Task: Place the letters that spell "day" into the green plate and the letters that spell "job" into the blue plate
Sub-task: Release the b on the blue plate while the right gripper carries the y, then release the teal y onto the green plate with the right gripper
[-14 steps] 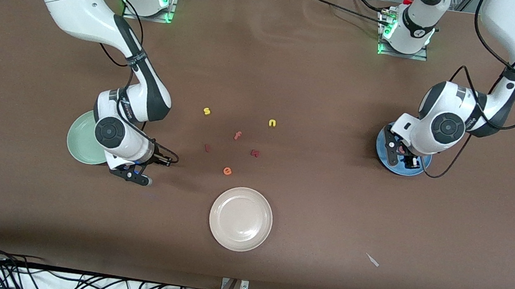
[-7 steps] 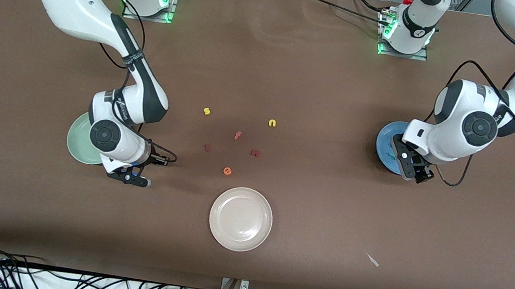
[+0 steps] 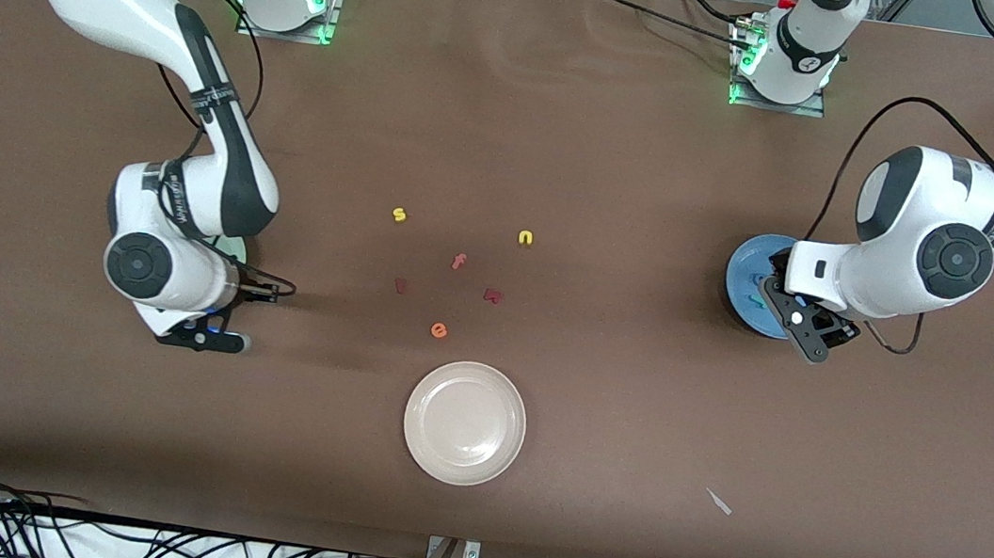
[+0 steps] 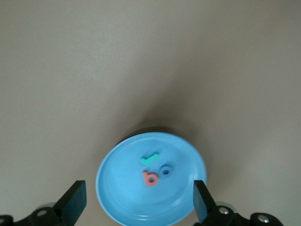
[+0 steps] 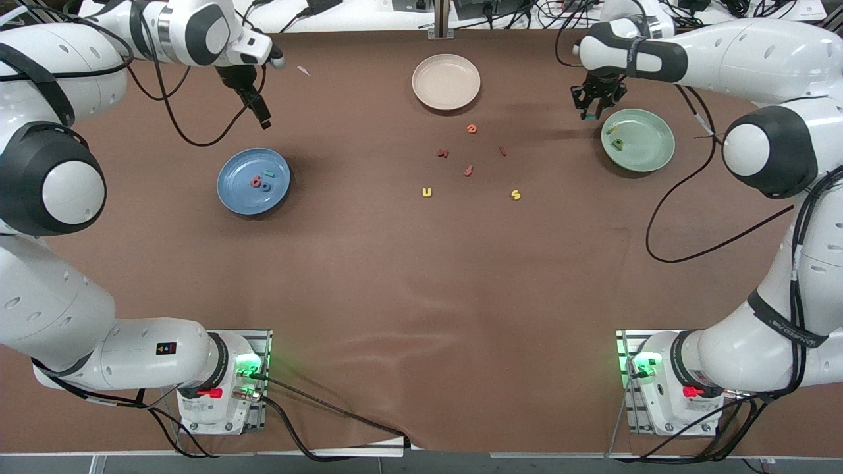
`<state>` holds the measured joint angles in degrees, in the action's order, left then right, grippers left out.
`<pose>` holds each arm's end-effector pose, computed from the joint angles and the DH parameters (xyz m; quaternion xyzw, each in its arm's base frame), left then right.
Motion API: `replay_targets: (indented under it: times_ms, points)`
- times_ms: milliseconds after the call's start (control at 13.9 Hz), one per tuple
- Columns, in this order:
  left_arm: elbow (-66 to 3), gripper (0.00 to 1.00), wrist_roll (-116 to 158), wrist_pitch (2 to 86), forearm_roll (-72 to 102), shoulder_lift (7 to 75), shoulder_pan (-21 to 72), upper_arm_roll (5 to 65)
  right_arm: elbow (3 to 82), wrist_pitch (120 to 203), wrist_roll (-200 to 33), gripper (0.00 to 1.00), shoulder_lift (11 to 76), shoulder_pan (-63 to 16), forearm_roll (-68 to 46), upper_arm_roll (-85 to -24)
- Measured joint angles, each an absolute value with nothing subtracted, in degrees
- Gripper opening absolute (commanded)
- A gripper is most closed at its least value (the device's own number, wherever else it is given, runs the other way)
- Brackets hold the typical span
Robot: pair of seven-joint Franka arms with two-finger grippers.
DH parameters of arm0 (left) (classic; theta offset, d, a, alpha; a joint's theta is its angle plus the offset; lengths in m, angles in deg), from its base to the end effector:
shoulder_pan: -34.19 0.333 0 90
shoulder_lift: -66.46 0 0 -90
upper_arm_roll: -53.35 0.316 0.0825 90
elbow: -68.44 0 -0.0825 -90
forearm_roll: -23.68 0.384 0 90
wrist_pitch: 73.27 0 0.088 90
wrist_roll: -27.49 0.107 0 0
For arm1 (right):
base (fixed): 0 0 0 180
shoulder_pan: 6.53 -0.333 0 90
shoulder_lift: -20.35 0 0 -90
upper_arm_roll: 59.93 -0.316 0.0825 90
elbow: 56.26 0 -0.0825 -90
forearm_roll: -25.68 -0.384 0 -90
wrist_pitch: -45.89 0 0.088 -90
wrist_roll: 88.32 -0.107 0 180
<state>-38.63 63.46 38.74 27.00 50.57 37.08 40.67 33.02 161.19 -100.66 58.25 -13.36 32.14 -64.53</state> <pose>0.5919 -0.0918 0.3565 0.9127 -0.3982 -0.0883 0.0252 0.6686 0.1212 0.2437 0.9944 0.0154 -0.0951 0.0434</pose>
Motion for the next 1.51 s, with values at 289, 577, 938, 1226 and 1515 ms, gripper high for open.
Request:
replay_targets:
  times_ms: [289, 577, 938, 1226, 1515]
  points:
    - [-30.97, 1.0, 47.06, 28.45, 26.98, 53.63, 36.27, 39.07, 41.56, 164.23, -93.68, 0.31, 53.08, -13.2, 32.14, -60.55]
    - [-24.04, 1.0, 37.75, 20.2, 26.98, 58.71, 36.41, 39.72, 47.82, 169.29, -89.39, 1.0, 51.53, -13.11, 32.08, -57.91]
    - [-18.19, 1.0, 33.41, 11.61, 25.71, 62.44, 36.31, 43.0, 45.25, 164.13, -90.04, 1.0, 49.17, -13.5, 31.91, -59.39]
    - [-17.94, 1.0, 33.17, 11.2, 21.11, 62.45, 35.78, 47.38, 39.82, 155.44, -94.66, 1.0, 48.6, -13.66, 31.7, -63.46]
    - [-17.99, 1.0, 32.58, 11.19, 22.09, 62.32, 33.88, 50.77, 34.3, 145.64, -96.26, 1.0, 48.15, -14.17, 31.7, -65.98]
